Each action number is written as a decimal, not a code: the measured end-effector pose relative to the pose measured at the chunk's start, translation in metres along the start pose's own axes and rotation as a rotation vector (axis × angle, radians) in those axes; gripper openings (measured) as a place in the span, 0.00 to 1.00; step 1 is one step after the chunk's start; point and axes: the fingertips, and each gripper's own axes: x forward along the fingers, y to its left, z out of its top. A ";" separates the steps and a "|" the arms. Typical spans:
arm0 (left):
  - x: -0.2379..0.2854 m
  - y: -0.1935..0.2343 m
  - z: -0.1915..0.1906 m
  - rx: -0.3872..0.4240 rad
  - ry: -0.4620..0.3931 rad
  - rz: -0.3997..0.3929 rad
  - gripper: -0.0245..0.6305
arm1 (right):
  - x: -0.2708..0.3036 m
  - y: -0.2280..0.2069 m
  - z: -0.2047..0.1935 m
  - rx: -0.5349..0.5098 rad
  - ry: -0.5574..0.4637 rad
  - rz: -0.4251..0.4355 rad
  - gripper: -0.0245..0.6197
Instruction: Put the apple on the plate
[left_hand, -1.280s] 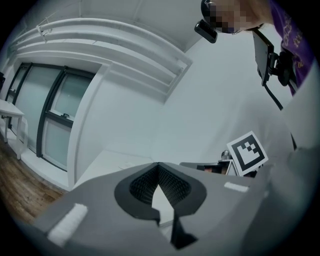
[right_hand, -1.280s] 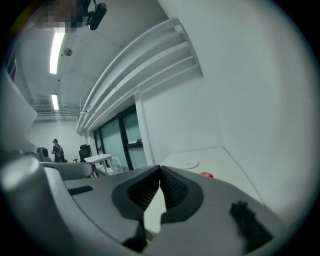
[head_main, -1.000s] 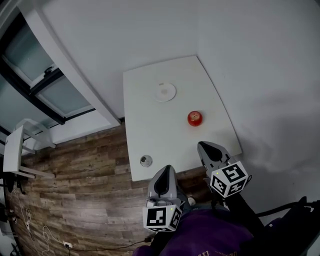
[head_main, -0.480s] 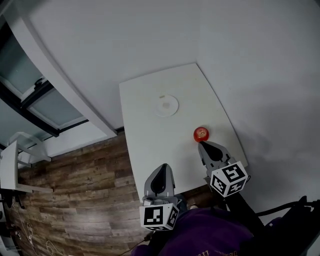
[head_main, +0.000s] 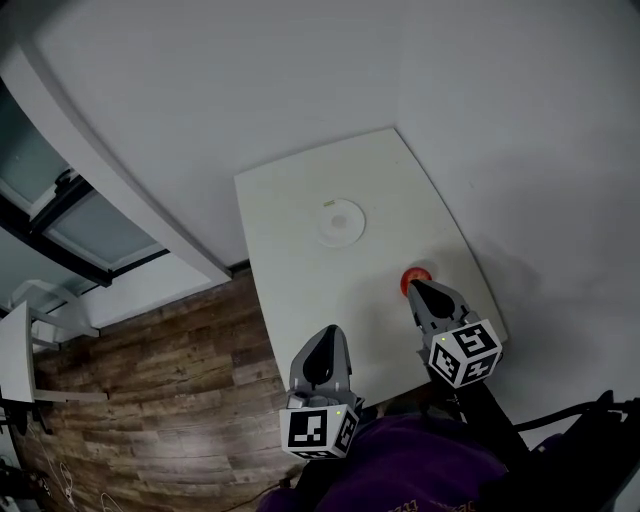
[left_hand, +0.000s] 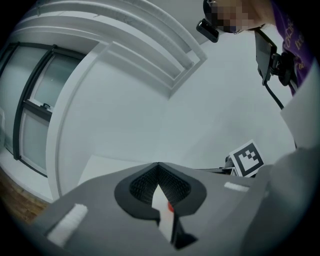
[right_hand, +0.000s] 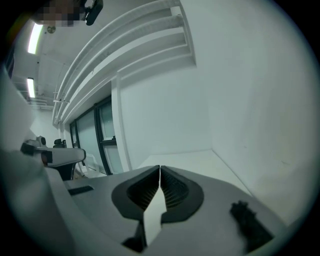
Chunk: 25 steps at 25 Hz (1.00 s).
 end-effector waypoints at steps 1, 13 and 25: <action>0.002 0.003 0.000 -0.002 0.003 -0.001 0.05 | 0.003 -0.001 -0.001 0.000 0.008 -0.005 0.05; 0.026 0.007 -0.006 -0.015 0.040 0.001 0.05 | 0.012 -0.037 -0.006 0.015 0.035 -0.045 0.06; 0.042 0.011 -0.001 -0.018 0.040 0.048 0.05 | 0.041 -0.069 -0.051 -0.040 0.228 -0.010 0.42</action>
